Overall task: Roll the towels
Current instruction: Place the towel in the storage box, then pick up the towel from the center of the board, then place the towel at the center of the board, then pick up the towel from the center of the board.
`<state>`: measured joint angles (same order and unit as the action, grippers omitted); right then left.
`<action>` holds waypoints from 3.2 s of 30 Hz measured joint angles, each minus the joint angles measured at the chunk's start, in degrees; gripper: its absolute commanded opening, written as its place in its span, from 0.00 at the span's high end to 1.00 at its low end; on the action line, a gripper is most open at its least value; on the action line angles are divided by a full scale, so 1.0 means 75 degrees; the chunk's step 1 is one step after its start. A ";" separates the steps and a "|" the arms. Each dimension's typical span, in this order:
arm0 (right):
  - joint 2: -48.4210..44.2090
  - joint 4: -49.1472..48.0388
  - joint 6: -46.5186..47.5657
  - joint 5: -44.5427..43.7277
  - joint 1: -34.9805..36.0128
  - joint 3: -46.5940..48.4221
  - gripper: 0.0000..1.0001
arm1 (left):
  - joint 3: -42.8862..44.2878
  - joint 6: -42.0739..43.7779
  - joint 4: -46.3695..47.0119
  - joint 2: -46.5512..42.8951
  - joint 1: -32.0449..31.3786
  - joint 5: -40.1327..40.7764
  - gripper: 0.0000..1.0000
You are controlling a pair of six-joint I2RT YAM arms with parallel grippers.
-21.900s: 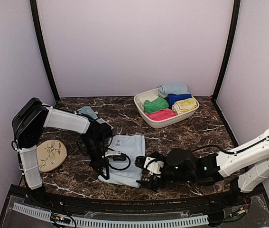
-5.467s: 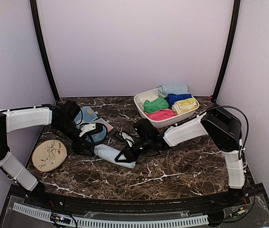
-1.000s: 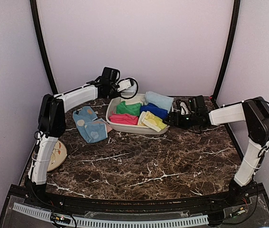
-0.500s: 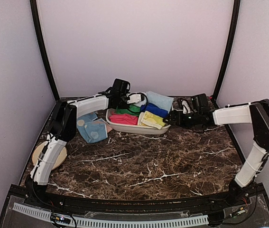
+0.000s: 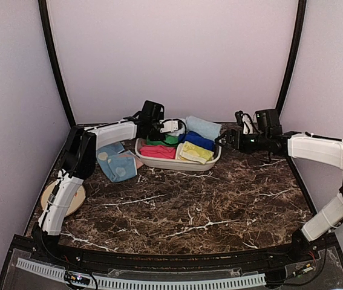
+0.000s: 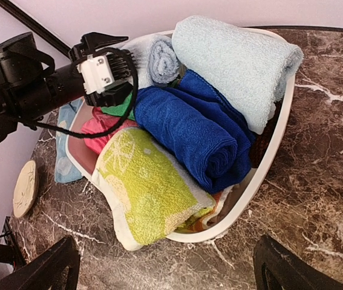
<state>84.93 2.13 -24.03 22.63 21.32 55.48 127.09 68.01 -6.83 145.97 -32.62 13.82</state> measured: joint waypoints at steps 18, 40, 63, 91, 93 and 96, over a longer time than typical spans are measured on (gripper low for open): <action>-0.0656 0.0839 0.0184 -0.0408 0.0012 0.0256 0.00 | -0.1230 -0.0510 -0.2489 -0.2923 0.0277 -0.0434 0.07; 0.2751 0.0283 0.0224 -0.1253 0.4182 0.1652 0.13 | -0.6193 -0.5450 -0.3713 -0.4578 0.2069 -0.2970 0.55; 0.5047 0.0323 0.1017 -0.3587 0.3515 0.3940 0.03 | -0.5971 -0.5138 -0.5138 -0.6863 0.2285 -0.5520 1.00; 0.1853 0.0172 0.0688 -0.4252 0.4214 0.0743 0.22 | -0.9436 -0.3340 -0.4820 -0.8888 0.0230 -0.3561 0.56; 0.2110 0.0268 0.0726 -0.4287 0.4322 0.1014 0.25 | -0.9224 -0.3687 -0.4266 -0.8428 0.0303 -0.3246 0.58; 0.2183 0.0370 0.0691 -0.4339 0.4406 0.1102 0.30 | -0.8250 -0.4141 -0.3794 -0.7187 0.0539 -0.3252 0.59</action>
<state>101.30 4.91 -18.85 -9.91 54.37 63.75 65.21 36.95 -35.29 92.07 -28.58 -10.57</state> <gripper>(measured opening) 0.736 0.425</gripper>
